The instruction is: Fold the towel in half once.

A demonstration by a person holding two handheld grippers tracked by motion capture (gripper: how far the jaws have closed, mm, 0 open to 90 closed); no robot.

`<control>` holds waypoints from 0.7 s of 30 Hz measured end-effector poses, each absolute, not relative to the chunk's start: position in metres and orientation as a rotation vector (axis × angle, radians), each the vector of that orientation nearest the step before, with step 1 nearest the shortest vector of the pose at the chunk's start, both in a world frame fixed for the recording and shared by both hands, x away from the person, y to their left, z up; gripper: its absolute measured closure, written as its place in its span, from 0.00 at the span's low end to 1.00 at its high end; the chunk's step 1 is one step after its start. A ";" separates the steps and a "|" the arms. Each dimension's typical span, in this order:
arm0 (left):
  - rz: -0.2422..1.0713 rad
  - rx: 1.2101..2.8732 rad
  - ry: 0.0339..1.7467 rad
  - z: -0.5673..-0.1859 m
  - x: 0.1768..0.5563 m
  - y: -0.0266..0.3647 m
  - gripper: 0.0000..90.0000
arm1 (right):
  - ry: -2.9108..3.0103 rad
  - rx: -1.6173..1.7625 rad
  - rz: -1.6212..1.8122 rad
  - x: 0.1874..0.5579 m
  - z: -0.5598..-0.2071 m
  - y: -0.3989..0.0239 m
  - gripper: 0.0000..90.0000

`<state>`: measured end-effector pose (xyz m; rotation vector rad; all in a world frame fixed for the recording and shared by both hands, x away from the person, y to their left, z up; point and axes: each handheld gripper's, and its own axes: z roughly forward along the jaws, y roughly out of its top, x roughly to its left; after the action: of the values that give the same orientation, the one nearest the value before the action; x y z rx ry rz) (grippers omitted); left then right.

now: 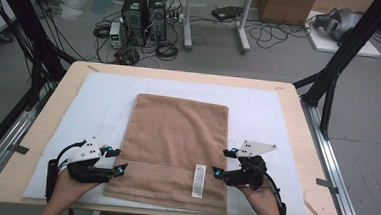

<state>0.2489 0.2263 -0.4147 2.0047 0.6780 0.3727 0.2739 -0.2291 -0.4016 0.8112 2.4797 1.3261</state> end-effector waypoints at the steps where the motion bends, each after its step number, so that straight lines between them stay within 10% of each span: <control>1: 0.377 2.011 0.669 -0.414 0.250 0.226 0.48 | 2.474 0.812 1.324 0.274 -0.401 -0.229 0.30; 21: 0.376 1.996 0.677 -0.409 0.255 0.227 0.46 | 2.462 0.806 1.314 0.278 -0.392 -0.229 0.25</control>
<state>0.2549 0.2266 -0.4088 1.9961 0.6766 0.3759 0.2783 -0.2292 -0.3920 0.8061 2.4621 1.3143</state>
